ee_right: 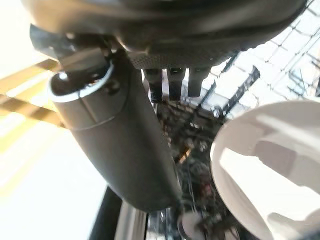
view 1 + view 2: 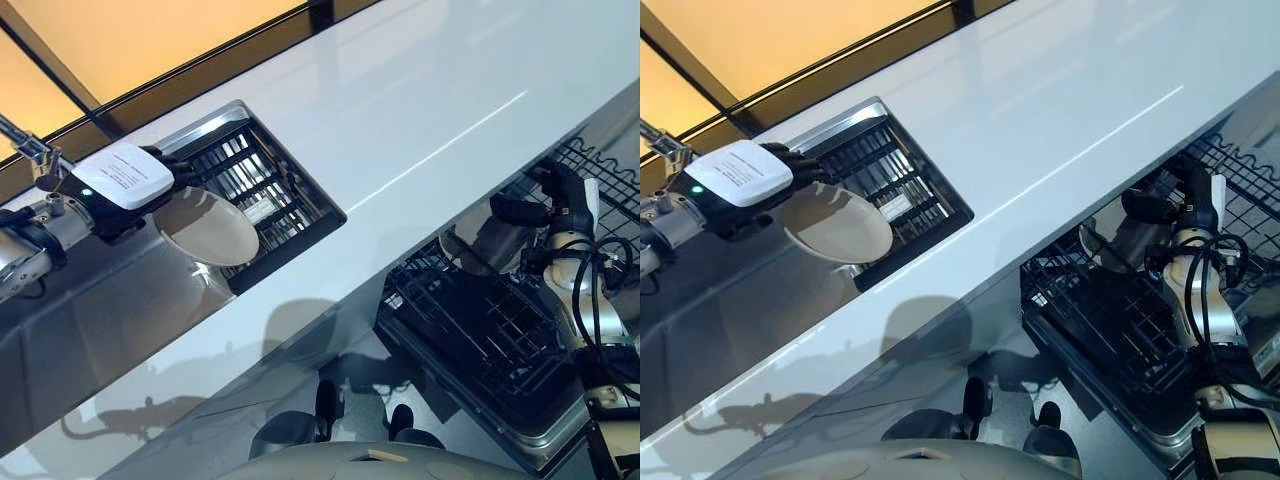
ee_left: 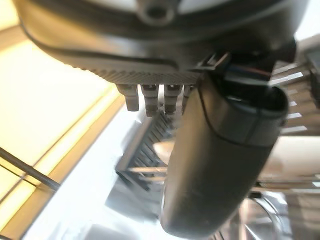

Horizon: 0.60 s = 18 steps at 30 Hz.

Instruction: Pick up plates and place into dishwasher.

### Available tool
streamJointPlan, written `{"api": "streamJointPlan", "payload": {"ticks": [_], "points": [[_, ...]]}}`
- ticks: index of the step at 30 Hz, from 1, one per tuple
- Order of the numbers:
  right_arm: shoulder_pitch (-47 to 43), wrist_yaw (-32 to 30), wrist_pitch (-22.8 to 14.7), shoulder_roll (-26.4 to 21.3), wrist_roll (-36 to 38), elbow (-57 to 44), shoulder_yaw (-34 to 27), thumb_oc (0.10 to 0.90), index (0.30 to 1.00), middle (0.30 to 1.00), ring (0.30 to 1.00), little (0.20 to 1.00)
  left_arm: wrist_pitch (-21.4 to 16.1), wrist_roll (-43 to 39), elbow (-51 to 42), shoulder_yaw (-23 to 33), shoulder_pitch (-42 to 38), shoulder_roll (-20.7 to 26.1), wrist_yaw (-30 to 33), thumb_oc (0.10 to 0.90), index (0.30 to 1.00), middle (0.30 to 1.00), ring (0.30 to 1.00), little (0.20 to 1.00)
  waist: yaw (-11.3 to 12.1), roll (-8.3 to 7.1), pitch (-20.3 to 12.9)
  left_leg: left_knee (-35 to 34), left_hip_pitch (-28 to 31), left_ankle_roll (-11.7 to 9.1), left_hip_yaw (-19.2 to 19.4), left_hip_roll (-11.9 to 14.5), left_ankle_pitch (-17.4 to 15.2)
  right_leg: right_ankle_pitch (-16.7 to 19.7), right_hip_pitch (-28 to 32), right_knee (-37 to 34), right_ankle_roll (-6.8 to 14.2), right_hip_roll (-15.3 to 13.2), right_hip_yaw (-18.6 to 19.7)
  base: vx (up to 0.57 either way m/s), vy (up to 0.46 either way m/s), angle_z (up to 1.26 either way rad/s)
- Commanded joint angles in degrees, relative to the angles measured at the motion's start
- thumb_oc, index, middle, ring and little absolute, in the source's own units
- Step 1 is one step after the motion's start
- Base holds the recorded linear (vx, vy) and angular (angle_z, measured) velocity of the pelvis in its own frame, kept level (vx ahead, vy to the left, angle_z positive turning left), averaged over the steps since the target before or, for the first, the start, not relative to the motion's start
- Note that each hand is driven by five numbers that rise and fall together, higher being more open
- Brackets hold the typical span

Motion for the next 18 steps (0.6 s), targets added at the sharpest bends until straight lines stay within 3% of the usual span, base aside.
{"api": "streamJointPlan", "payload": {"ticks": [1,7,8,9,10,11,18], "points": [[-6.4,-4.4,-20.4,-5.4,0.8,-16.4,-10.7,0.8,0.9,0.9,0.9,0.9,1.8,-3.6,6.2,3.7,-3.9,0.0,-2.8,0.8,0.9,0.9,0.9,0.9,-0.9,-0.59,-4.9,3.1,1.9,0.6,1.3,-2.2,-9.2,-5.6,-2.2,6.6,0.1,4.2,1.1,0.0,0.035,-0.16],[-6.2,-3.5,-22.8,-4.7,0.5,-20.3,-11.6,0.8,0.9,0.9,0.9,0.9,3.5,-4.9,6.5,2.8,-4.5,-2.4,-10.5,0.8,0.9,0.9,0.9,0.9,-1.1,-1.39,-5.1,2.8,2.3,0.9,1.8,-2.3,-9.3,-5.1,-1.9,5.7,0.1,4.6,1.6,-0.01,0.023,-0.1],[-6.2,-3.2,-23.0,-4.6,1.1,-21.0,-11.6,0.8,0.9,0.9,0.9,0.9,4.1,-5.4,6.6,2.8,-4.6,-2.9,-11.0,0.756,0.862,0.862,0.862,0.856,-1.1,-1.59,-5.2,2.6,2.4,0.9,1.9,-2.2,-9.3,-5.1,-1.9,5.6,0.1,4.7,1.6,-0.01,0.013,-0.07],[-6.1,-2.8,-23.4,-4.4,1.7,-21.6,-11.7,0.8,0.9,0.9,0.9,0.9,4.3,-5.2,6.7,2.7,-4.8,-3.5,-10.5,0.366,0.528,0.528,0.528,0.466,-1.1,-1.74,-5.2,2.4,2.5,0.9,2.0,-2.2,-9.2,-5.1,-1.8,5.4,0.1,4.7,1.6,-0.01,0.009,-0.04],[-6.0,-2.7,-23.5,-4.3,1.7,-21.8,-11.8,0.8,0.9,0.9,0.9,0.9,4.3,-5.3,6.8,2.7,-4.8,-3.7,-10.2,0.295,0.467,0.467,0.467,0.395,-1.2,-1.79,-5.3,2.4,2.5,0.9,2.1,-2.2,-9.2,-5.0,-1.8,5.4,0.1,4.8,1.6,0.0,0.0,0.0],[-5.9,-2.4,-23.6,-3.9,1.7,-22.3,-11.8,0.8,0.9,0.9,0.9,0.9,4.7,-6.0,6.9,2.4,-5.1,-4.1,-9.9,0.1,0.3,0.3,0.3,0.2,-1.2,-1.95,-5.4,2.2,2.6,0.9,2.2,-2.2,-9.2,-5.0,-1.7,5.2,0.2,4.8,1.7,0.0,0.0,0.0],[-5.0,1.2,-27.3,-2.2,5.3,-27.0,-12.6,0.8,0.9,0.9,0.9,0.9,6.8,-6.7,8.7,3.5,-5.3,-8.3,4.7,0.1,0.3,0.3,0.3,0.2,-1.1,-3.25,-6.3,1.3,3.0,0.9,2.6,-1.9,-8.9,-4.8,-1.4,4.2,0.1,5.4,2.0,-0.01,-0.002,-0.04]]}}
